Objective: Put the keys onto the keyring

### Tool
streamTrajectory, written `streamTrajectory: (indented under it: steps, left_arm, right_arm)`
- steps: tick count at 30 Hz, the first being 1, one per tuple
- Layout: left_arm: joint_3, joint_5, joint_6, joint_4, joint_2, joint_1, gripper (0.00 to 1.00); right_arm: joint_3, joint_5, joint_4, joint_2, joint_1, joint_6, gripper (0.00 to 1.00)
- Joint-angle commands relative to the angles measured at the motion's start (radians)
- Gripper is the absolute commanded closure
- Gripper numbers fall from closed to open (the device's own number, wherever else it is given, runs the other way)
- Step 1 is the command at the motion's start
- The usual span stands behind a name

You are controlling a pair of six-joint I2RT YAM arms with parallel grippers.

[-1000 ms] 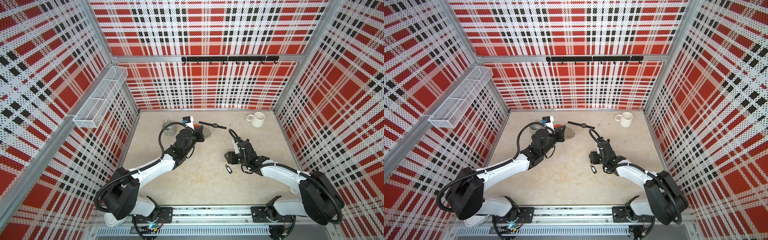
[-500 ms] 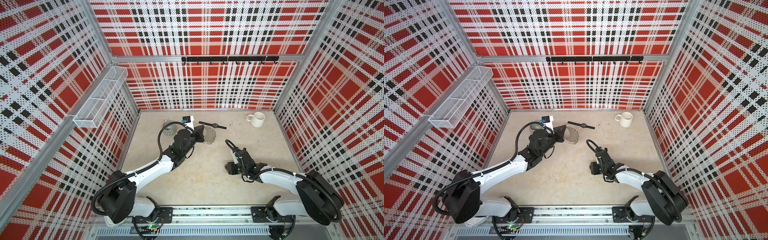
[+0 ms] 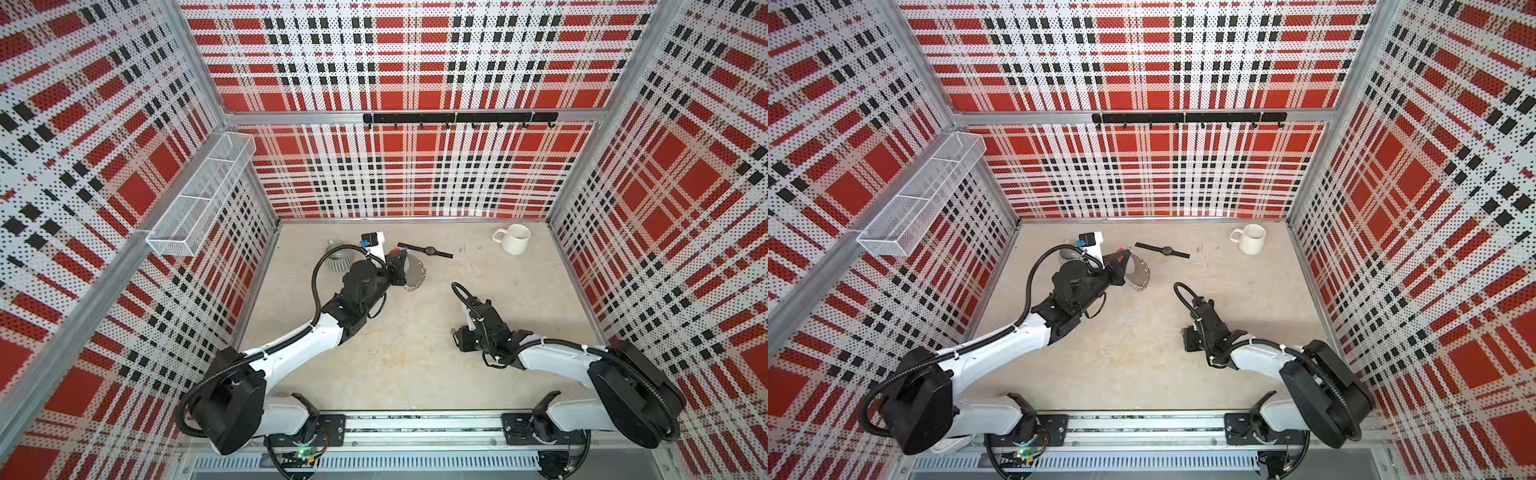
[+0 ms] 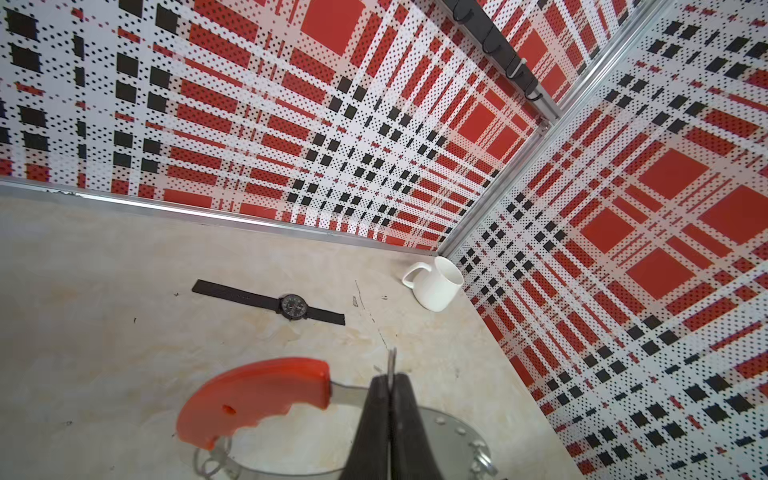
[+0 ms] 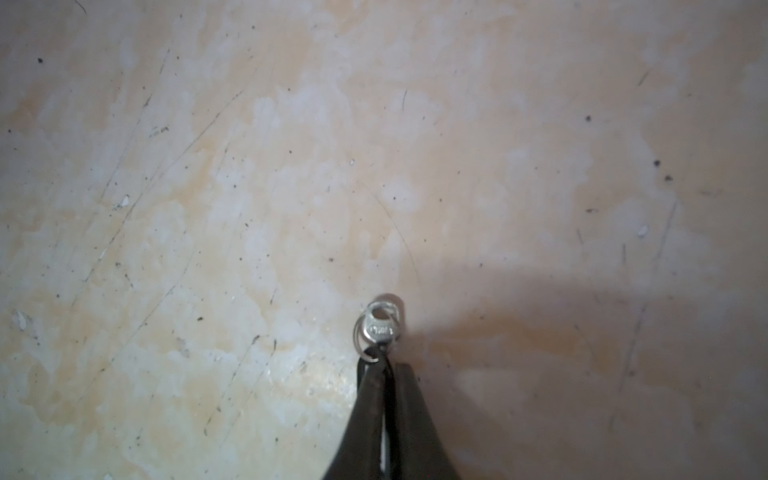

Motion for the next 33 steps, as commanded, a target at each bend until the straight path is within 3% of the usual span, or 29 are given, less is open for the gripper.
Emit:
streamTrajectory:
  steps: [1, 7, 11, 18, 23, 26, 31, 33]
  left_arm:
    - [0.014, -0.015, 0.014, 0.038, -0.043, 0.005, 1.0]
    - [0.032, -0.006, 0.016, 0.018, -0.033, 0.004, 1.0]
    - [0.023, -0.019, 0.022, 0.018, -0.033, 0.01, 1.0]
    - [0.018, 0.005, 0.016, 0.019, -0.033, 0.015, 1.0]
    - [0.027, 0.026, 0.015, 0.024, -0.017, 0.028, 1.0]
    - [0.032, 0.044, 0.016, 0.025, -0.008, 0.029, 1.0]
    - [0.029, 0.046, 0.028, 0.027, -0.002, 0.033, 1.0]
    - [0.036, 0.052, 0.026, 0.03, 0.004, 0.038, 1.0]
  right_arm:
    - [0.062, 0.066, 0.003, 0.0, 0.004, -0.004, 0.96]
    - [0.186, 0.092, -0.02, 0.055, -0.024, -0.08, 0.99]
    - [0.224, 0.05, -0.002, 0.096, -0.071, -0.111, 0.99]
    - [0.206, -0.041, 0.007, 0.173, -0.136, -0.124, 0.96]
    - [0.191, -0.039, 0.004, 0.215, -0.16, -0.115, 0.93]
    - [0.181, -0.03, 0.005, 0.218, -0.16, -0.113, 0.87]
    - [0.171, -0.02, 0.001, 0.211, -0.168, -0.103, 0.62]
    - [0.167, -0.014, -0.014, 0.186, -0.168, -0.09, 0.56]
